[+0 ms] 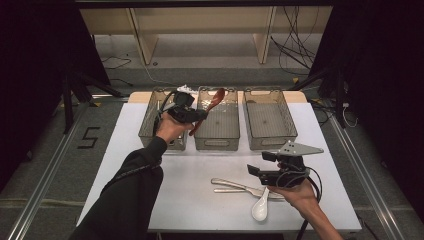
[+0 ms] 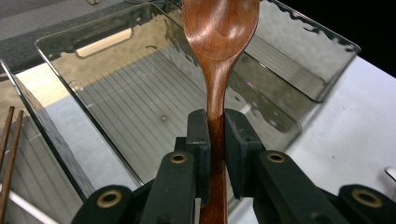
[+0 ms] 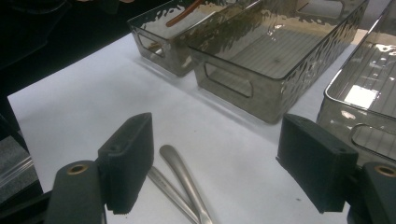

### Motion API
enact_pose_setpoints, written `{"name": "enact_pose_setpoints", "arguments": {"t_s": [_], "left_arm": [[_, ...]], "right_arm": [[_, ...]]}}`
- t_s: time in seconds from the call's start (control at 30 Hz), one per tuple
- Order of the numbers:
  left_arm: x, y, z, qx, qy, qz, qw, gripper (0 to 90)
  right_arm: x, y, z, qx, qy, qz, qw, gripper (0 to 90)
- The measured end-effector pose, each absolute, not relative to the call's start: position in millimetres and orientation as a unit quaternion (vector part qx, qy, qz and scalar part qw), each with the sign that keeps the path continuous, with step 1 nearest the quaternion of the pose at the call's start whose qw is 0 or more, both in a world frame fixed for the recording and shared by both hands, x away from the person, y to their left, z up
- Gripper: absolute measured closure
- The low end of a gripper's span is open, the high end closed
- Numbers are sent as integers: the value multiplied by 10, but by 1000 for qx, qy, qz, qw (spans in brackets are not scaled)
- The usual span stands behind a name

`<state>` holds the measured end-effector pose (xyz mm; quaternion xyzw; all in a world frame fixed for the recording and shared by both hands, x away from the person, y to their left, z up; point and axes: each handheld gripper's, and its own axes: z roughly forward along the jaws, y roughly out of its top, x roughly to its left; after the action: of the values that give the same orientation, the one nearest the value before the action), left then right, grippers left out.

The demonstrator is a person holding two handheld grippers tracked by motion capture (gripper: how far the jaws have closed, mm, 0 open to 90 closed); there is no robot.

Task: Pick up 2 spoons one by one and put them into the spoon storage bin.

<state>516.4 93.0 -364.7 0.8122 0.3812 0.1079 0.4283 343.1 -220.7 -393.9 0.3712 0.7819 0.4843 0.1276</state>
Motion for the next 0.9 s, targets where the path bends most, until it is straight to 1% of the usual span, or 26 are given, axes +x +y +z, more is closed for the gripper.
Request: {"name": "enact_pose_setpoints", "arguments": {"t_s": [0.47, 0.9], "left_arm": [[5399, 816, -3735, 797, 408, 103, 433, 803], [5441, 740, -3819, 792, 422, 97, 430, 800]], "right_arm": [[3434, -2215, -3942, 371, 782, 485, 126, 278], [3435, -2213, -3945, 371, 782, 484, 124, 278]]}}
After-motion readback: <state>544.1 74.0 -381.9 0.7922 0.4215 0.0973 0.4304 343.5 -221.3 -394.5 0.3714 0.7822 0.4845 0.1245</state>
